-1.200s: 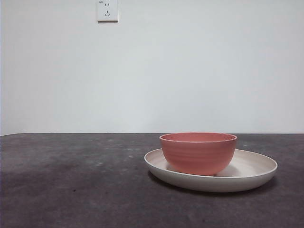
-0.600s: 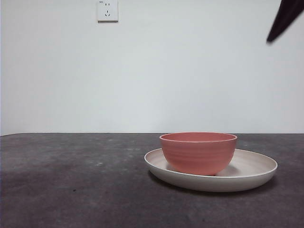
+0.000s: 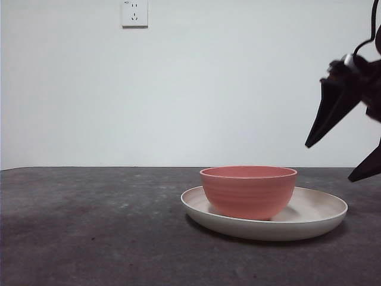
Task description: Place the red bowl on the white plate
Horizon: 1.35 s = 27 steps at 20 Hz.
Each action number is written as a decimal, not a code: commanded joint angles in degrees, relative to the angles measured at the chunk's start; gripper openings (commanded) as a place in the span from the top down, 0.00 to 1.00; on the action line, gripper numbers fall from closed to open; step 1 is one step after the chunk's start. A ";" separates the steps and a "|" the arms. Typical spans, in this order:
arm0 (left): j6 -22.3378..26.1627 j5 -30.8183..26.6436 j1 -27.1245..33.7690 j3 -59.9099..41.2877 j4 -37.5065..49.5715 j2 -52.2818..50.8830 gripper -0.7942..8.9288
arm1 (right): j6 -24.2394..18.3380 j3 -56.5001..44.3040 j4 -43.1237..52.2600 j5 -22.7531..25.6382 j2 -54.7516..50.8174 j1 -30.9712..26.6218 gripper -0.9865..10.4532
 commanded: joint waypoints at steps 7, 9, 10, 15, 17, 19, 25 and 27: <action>-0.09 0.11 -0.33 0.55 0.72 0.11 0.40 | 2.25 0.94 4.63 -0.24 10.32 1.33 0.67; -0.09 0.11 -0.33 0.55 0.72 0.11 0.40 | 2.27 0.94 4.83 -0.20 11.54 2.01 0.73; -0.09 0.11 -0.33 0.55 0.72 0.11 0.40 | 2.27 0.94 4.92 -0.20 12.02 2.25 0.75; -0.09 0.11 -0.33 0.55 0.72 0.11 0.40 | 4.04 0.94 5.05 4.92 12.92 3.69 0.91; -0.09 0.11 -0.33 0.55 0.72 0.11 0.40 | 5.27 1.07 5.29 4.66 12.92 3.91 0.91; -0.09 0.11 -0.33 0.55 0.72 0.11 0.40 | 6.88 2.03 4.81 4.55 12.90 4.28 0.91; -0.09 0.11 -0.33 0.55 0.72 0.11 0.40 | 11.47 10.10 1.11 4.37 12.92 8.50 0.91; -0.09 0.11 -0.33 0.55 0.72 0.11 0.40 | 13.25 13.00 0.66 4.57 12.94 10.80 0.91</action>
